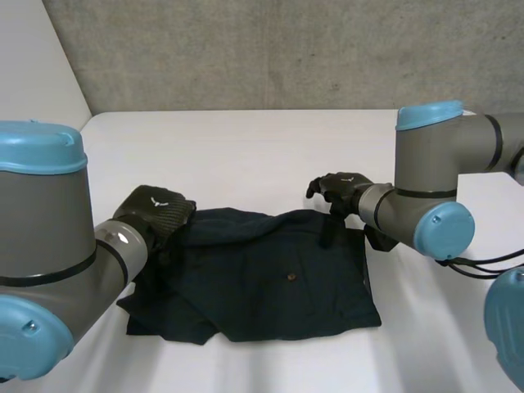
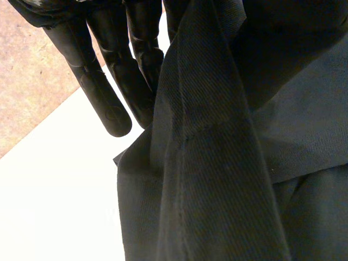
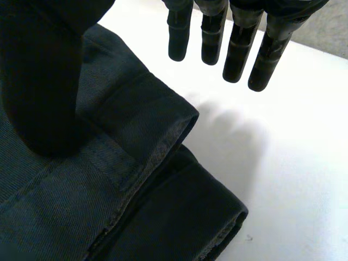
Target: Fold the shorts.
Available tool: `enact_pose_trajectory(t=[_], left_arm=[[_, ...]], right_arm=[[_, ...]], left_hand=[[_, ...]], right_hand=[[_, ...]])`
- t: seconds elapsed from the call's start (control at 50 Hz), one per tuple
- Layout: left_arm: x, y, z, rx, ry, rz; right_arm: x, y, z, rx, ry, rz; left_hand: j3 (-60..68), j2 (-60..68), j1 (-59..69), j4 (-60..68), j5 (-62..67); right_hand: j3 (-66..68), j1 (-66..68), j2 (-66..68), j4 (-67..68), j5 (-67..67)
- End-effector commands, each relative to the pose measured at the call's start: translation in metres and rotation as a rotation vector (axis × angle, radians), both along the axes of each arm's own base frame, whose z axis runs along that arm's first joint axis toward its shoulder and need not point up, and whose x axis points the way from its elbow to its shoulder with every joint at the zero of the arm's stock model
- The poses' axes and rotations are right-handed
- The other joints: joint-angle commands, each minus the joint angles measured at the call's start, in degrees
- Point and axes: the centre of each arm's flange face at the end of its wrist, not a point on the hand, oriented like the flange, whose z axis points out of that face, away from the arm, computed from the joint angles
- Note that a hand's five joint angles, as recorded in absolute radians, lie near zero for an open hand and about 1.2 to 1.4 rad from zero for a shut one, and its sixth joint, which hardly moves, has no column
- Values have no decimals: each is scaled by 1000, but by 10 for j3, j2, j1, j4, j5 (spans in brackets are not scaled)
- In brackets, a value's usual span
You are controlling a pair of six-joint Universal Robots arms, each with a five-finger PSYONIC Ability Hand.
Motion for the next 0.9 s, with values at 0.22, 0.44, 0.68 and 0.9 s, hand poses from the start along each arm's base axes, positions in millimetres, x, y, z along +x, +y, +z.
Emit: enact_pose_trajectory(t=[0.22,0.44,0.68,0.9], left_arm=[[-21,-43,-22,-23,10,8],[-63,-136,69,-570,191,14],[-48,-102,254,-1356,518,125],[-51,-106,154,-999,402,72]], right_arm=[[14,7,17,-22,-62,108],[30,-47,129,-817,-130,47],[13,-23,276,-1533,-419,-122],[14,-22,212,-1187,-245,-50]], left_hand=[[118,116,141,113,143],[118,116,141,113,143],[118,116,141,113,143],[118,116,141,113,143]], right_hand=[[616,644,620,616,618],[616,644,620,616,618],[616,644,620,616,618],[616,644,620,616,618]])
